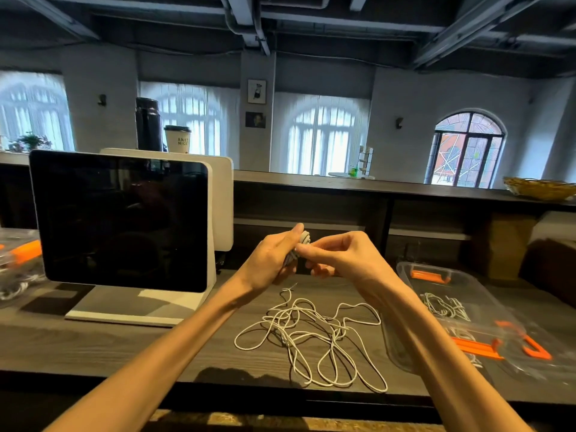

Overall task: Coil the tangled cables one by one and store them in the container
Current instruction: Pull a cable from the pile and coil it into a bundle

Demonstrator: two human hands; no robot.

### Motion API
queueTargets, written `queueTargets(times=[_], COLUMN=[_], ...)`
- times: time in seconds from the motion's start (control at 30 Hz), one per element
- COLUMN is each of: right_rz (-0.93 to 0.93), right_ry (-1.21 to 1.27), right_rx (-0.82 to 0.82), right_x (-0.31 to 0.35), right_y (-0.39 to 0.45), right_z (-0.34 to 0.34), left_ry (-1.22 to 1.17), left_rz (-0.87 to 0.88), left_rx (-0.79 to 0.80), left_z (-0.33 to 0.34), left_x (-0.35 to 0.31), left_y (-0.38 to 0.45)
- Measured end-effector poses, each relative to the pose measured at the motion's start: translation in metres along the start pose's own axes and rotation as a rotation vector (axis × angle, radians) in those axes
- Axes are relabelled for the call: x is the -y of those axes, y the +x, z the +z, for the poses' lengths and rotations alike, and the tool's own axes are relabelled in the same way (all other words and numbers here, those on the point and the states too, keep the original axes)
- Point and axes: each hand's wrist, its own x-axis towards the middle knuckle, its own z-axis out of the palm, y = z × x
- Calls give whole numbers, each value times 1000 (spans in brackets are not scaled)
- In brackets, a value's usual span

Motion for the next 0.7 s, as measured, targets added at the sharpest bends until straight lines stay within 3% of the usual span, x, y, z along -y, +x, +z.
queueTargets(times=[0.1,0.3,0.43,0.57,0.7], right_rz=[-67,-209,-179,-211,-200], right_ry=[-90,-61,6,-57,-272], right_rx=[8,-180,-17,-104,-42], right_x=[-5,-16,-9,-3,-6], right_y=[0,4,3,8,18], right_z=[-1,4,-9,-15,-7], left_ry=[-69,-91,-99,154,348], left_rz=[-41,-106,-101,4,77], left_rx=[13,72,66,-9,27], left_z=[-1,4,-3,-6,2], left_x=[-2,-7,-5,1,8], left_y=[-1,-1,-2,0,2])
